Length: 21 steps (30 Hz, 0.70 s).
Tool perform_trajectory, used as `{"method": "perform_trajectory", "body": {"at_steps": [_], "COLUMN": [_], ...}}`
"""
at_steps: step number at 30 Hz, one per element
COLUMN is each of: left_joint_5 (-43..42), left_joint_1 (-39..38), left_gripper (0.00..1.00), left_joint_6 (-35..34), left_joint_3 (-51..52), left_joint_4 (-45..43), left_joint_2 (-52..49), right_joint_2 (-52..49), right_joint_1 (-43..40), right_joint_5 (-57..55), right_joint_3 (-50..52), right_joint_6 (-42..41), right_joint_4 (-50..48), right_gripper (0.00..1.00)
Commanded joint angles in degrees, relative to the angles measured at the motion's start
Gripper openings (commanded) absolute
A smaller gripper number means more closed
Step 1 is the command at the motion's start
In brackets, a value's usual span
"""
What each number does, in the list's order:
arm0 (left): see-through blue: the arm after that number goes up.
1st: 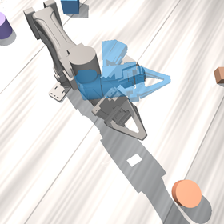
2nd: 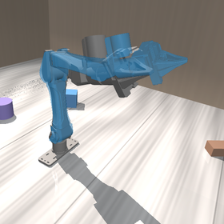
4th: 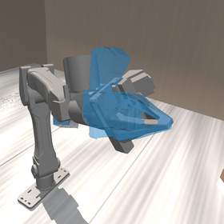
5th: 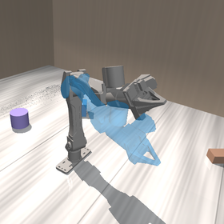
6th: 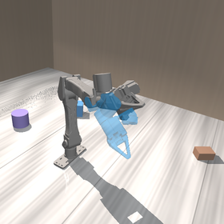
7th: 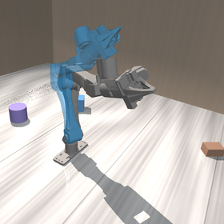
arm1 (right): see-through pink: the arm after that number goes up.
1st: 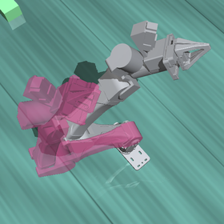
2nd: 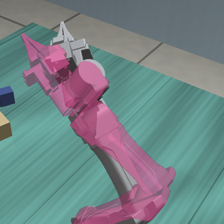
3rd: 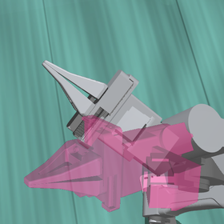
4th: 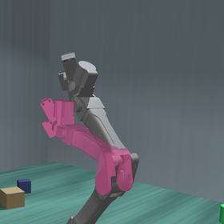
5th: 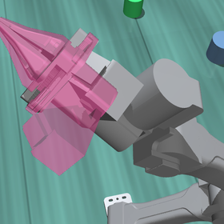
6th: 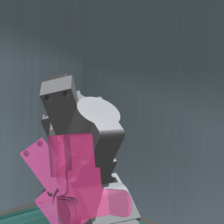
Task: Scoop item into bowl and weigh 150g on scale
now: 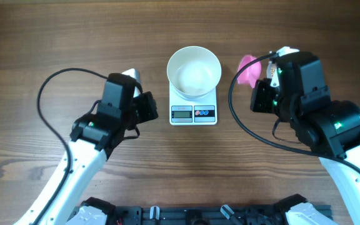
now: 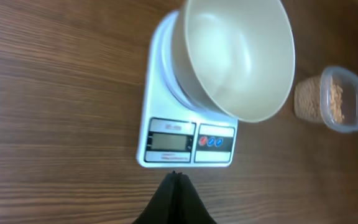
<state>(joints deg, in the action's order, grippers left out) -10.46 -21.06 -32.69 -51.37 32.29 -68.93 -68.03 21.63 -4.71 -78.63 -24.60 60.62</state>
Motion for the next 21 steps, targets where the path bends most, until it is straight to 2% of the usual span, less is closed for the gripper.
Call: {"method": "perform_trajectory", "body": {"at_steps": [1,6,11,16,21], "left_joint_5": [-6.3,-6.0,-5.5,1.5,1.7], "left_joint_1": [-5.3,-12.0,-16.1,-16.7,-16.9], "left_gripper": [0.04,0.04,0.04,0.04,0.04], "left_joint_6": [8.8,12.2,13.2,13.2,13.2], "left_joint_3": [-0.5,-0.5,-0.5,-0.5,-0.5], "left_joint_4": [-2.7,-11.2,-19.6,-19.6,-15.9], "left_joint_2": [-4.4,-9.3,-14.7,-20.4,-23.3], "right_joint_2": [0.1,0.2,0.2,0.3,0.3], "right_joint_1": [-0.8,-6.2,-14.3,-19.3,-20.9], "right_joint_5": [-2.3,-2.4,-0.1,0.7,1.0], "right_joint_3": [-1.0,-1.1,-2.8,-2.8,-2.8], "right_joint_6": [0.8,4.2,5.4,7.3,7.2], "right_joint_4": [-2.7,-6.2,-3.7,-0.1,1.9], "right_gripper": [0.04,0.04,0.04,0.05,0.04]}}
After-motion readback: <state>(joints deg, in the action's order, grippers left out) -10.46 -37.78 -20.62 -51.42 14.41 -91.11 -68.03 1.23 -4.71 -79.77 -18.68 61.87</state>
